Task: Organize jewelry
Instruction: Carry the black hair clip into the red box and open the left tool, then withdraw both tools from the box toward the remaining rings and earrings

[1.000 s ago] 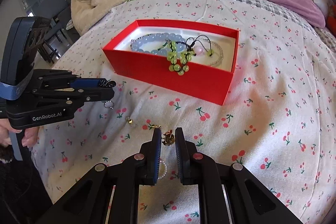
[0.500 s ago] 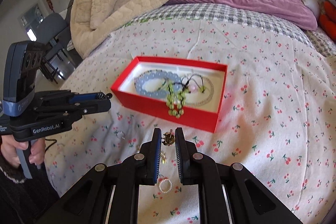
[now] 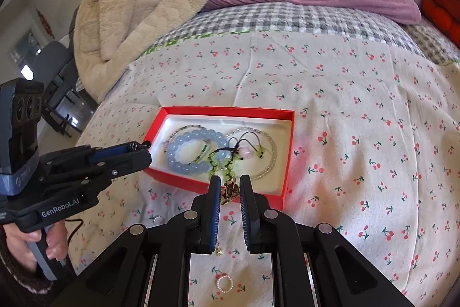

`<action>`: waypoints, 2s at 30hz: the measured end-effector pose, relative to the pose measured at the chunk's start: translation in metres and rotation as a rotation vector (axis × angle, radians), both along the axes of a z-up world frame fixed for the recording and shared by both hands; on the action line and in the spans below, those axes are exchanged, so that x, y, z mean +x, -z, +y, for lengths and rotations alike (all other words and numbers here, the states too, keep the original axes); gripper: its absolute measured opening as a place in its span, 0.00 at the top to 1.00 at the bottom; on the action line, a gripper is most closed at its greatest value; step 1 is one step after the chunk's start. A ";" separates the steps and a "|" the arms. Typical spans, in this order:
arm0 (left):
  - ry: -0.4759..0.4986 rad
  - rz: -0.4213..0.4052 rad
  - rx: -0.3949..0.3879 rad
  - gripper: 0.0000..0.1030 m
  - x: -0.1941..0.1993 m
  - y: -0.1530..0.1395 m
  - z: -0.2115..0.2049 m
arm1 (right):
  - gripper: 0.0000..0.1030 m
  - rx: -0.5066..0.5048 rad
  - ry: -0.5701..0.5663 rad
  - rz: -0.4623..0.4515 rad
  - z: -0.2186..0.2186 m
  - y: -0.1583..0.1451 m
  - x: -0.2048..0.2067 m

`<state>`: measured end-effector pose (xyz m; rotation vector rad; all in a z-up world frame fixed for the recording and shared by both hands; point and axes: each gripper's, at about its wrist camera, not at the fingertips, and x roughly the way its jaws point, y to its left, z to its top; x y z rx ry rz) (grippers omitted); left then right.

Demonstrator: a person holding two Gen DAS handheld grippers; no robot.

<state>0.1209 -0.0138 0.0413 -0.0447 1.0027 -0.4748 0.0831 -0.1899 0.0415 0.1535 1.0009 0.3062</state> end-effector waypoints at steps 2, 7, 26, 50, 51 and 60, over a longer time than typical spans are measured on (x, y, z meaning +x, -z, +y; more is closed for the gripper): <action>-0.011 0.011 0.003 0.75 0.006 0.004 0.000 | 0.87 0.008 0.018 0.022 -0.003 0.003 0.007; -0.032 0.033 0.009 0.75 0.019 0.013 0.002 | 0.87 0.029 0.040 0.056 -0.006 0.010 0.019; -0.015 -0.027 0.074 0.48 0.020 0.007 -0.005 | 0.79 0.059 0.001 0.064 -0.003 0.008 0.032; -0.052 -0.041 0.205 0.06 -0.052 0.010 0.029 | 0.20 -0.048 0.017 -0.043 -0.012 -0.008 -0.044; -0.052 -0.052 0.216 0.03 -0.056 0.010 0.030 | 0.20 -0.051 0.015 -0.043 -0.012 -0.007 -0.047; 0.020 -0.054 0.305 0.01 -0.082 0.036 0.033 | 0.18 -0.104 -0.036 -0.003 -0.008 0.019 -0.076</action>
